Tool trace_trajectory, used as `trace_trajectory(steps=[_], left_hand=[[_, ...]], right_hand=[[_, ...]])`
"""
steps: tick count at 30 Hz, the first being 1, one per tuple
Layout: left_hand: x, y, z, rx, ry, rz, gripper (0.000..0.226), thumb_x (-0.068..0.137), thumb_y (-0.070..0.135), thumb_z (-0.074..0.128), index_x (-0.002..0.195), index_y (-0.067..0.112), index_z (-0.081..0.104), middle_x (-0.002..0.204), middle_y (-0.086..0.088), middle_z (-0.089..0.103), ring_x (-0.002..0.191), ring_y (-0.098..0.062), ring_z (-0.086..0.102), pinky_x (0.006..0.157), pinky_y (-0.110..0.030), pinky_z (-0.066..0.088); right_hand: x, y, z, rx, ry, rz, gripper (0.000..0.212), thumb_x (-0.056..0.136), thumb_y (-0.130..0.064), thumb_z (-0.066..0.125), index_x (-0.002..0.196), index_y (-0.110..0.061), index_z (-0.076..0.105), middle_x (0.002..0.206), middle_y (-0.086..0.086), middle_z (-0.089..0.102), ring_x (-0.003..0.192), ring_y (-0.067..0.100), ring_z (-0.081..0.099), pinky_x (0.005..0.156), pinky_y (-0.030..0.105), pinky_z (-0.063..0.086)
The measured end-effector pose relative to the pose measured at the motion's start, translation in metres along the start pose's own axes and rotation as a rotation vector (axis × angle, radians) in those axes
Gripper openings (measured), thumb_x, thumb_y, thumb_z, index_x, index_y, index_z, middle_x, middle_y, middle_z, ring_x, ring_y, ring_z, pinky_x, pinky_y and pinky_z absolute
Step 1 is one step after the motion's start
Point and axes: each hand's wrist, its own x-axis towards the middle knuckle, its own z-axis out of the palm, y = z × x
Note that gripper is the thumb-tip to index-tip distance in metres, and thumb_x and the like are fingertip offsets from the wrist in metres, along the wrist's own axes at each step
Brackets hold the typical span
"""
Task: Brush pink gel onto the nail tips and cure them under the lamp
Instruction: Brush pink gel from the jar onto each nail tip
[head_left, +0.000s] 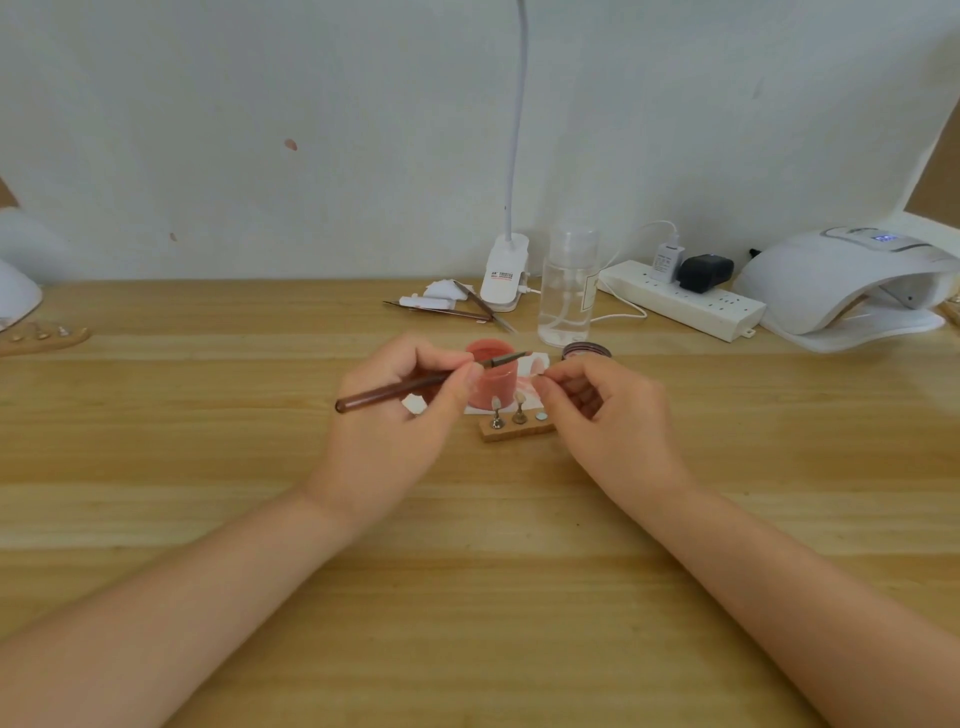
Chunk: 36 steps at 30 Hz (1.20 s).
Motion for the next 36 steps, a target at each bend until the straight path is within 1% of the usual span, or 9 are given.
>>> trace_trajectory(steps=[3,6,8,11,14,23,26,30,36], left_hand=[[-0.0035,-0.0018,0.0008,0.094,-0.003,0.133,0.017,0.083,0.007,0.069,0.084,0.023,0.063,0.076,0.018,0.065,0.077,0.007,0.062,0.069,-0.005,0.044],[-0.0038,-0.0026,0.0019,0.129,0.009,0.18,0.017,0.081,0.005,0.068,0.085,0.02,0.063,0.082,0.019,0.062,0.079,0.011,0.06,0.071,-0.003,0.042],[-0.0037,-0.0028,0.0018,0.129,0.002,0.187,0.019,0.081,0.008,0.068,0.085,0.026,0.062,0.078,0.022,0.064,0.079,0.011,0.06,0.071,-0.003,0.042],[-0.0034,-0.0022,0.002,0.126,-0.011,0.19,0.022,0.082,0.012,0.067,0.086,0.033,0.06,0.085,0.032,0.064,0.082,0.011,0.061,0.072,-0.003,0.042],[-0.0041,-0.0027,0.0026,0.125,-0.019,0.188,0.023,0.081,0.013,0.067,0.086,0.035,0.059,0.086,0.034,0.064,0.081,0.011,0.061,0.072,-0.004,0.042],[-0.0053,0.0001,-0.0008,0.083,-0.076,0.21,0.016,0.083,0.016,0.068,0.081,0.028,0.058,0.079,0.03,0.063,0.069,0.005,0.058,0.065,-0.006,0.042],[-0.0059,0.0004,-0.0035,0.036,-0.079,0.198,0.006,0.083,0.025,0.06,0.078,0.027,0.058,0.077,0.022,0.064,0.067,0.003,0.057,0.064,-0.008,0.042],[-0.0052,0.0007,-0.0044,0.009,-0.053,0.179,0.006,0.084,0.026,0.059,0.079,0.03,0.056,0.078,0.016,0.064,0.067,0.001,0.056,0.063,-0.01,0.043],[-0.0041,-0.0034,-0.0005,-0.07,-0.005,0.003,0.008,0.081,0.035,0.066,0.078,0.039,0.061,0.077,0.012,0.068,0.073,-0.007,0.063,0.067,-0.021,0.051]], right_hand=[[0.0,0.001,0.0003,-0.004,0.008,0.009,0.003,0.085,-0.01,0.068,0.086,-0.01,0.072,0.071,-0.007,0.065,0.07,0.007,0.058,0.062,0.016,0.048],[0.0004,0.0014,0.0007,-0.014,0.02,0.006,0.003,0.085,-0.01,0.069,0.085,-0.009,0.072,0.07,-0.007,0.065,0.07,0.007,0.058,0.062,0.016,0.048],[0.0003,0.0011,0.001,-0.021,0.017,0.002,0.003,0.085,-0.01,0.069,0.085,-0.01,0.072,0.07,-0.007,0.065,0.07,0.007,0.058,0.062,0.016,0.048],[0.0,0.0002,0.0004,-0.024,0.012,0.0,0.003,0.085,-0.011,0.069,0.085,-0.011,0.072,0.071,-0.006,0.065,0.07,0.007,0.058,0.063,0.016,0.049],[-0.0003,-0.0005,-0.0002,-0.027,0.009,-0.004,0.004,0.085,-0.011,0.068,0.086,-0.01,0.072,0.071,-0.005,0.066,0.07,0.007,0.058,0.062,0.016,0.048],[-0.0001,-0.0009,-0.0005,-0.044,0.004,-0.007,0.004,0.085,-0.012,0.068,0.086,-0.01,0.072,0.071,-0.006,0.065,0.069,0.008,0.058,0.062,0.018,0.049],[-0.0004,-0.0006,-0.0008,-0.039,0.006,0.006,0.004,0.086,-0.012,0.068,0.086,-0.01,0.071,0.071,-0.008,0.064,0.07,0.007,0.058,0.063,0.018,0.049],[-0.0008,-0.0006,-0.0008,-0.037,0.008,0.013,0.004,0.085,-0.013,0.068,0.086,-0.012,0.071,0.071,-0.008,0.064,0.071,0.007,0.058,0.063,0.015,0.048],[-0.0011,-0.0018,0.0,0.018,0.003,0.015,0.003,0.085,-0.012,0.069,0.085,-0.013,0.071,0.07,-0.009,0.064,0.069,0.004,0.059,0.063,0.012,0.047]])
